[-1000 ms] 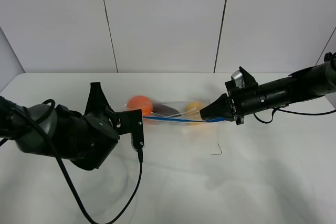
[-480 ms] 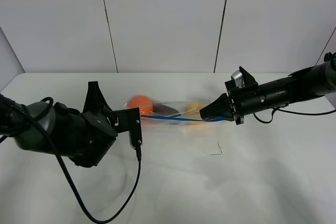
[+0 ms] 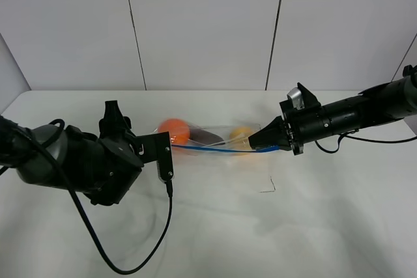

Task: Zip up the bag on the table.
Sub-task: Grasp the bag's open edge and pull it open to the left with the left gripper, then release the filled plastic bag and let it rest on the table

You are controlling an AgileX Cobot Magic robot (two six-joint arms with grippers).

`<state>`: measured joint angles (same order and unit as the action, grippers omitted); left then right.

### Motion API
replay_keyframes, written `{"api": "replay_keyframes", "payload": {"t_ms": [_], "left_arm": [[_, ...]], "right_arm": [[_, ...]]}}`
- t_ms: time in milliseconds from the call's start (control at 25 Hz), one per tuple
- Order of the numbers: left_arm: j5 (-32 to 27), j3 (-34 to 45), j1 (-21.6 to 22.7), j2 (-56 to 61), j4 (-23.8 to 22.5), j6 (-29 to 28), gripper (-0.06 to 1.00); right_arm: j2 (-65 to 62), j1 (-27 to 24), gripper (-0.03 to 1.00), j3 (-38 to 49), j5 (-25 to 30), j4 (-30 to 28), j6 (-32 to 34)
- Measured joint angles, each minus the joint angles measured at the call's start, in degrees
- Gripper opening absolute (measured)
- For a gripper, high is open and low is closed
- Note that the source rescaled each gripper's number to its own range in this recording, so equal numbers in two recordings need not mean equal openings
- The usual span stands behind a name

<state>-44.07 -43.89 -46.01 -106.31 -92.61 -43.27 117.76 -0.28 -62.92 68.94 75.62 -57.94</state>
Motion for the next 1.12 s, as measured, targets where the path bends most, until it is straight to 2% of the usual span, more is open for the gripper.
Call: {"api": "replay_keyframes", "payload": {"t_ms": [120, 400, 480, 600, 680, 800, 1000, 1120], "left_arm": [[-0.3, 0.0, 0.0, 0.0, 0.0, 0.0, 0.68], [-1.9, 0.0, 0.0, 0.0, 0.0, -0.2, 0.70], [-2.0, 0.0, 0.0, 0.0, 0.2, -2.0, 0.71], [-2.8, 0.0, 0.0, 0.0, 1.0, -5.6, 0.80], [-3.0, 0.0, 0.0, 0.0, 1.8, -6.3, 0.90], [-3.3, 0.0, 0.0, 0.0, 2.2, -6.8, 0.97], [-5.6, -1.1, 0.0, 0.1, 3.1, -6.9, 1.00], [-6.3, -3.6, 0.0, 2.0, 6.8, -5.8, 1.00]], "right_arm": [[0.0, 0.0, 0.00, 0.0, 0.0, 0.0, 0.0], [0.0, 0.0, 0.00, 0.0, 0.0, 0.4, 0.0], [0.0, 0.0, 0.00, 0.0, 0.0, 0.4, 0.0], [0.0, 0.0, 0.00, 0.0, 0.0, 0.4, 0.0], [0.0, 0.0, 0.00, 0.0, 0.0, 0.4, 0.0], [0.0, 0.0, 0.00, 0.0, 0.0, 0.4, 0.0], [0.0, 0.0, 0.00, 0.0, 0.0, 0.4, 0.0], [0.0, 0.0, 0.00, 0.0, 0.0, 0.4, 0.0]]}}
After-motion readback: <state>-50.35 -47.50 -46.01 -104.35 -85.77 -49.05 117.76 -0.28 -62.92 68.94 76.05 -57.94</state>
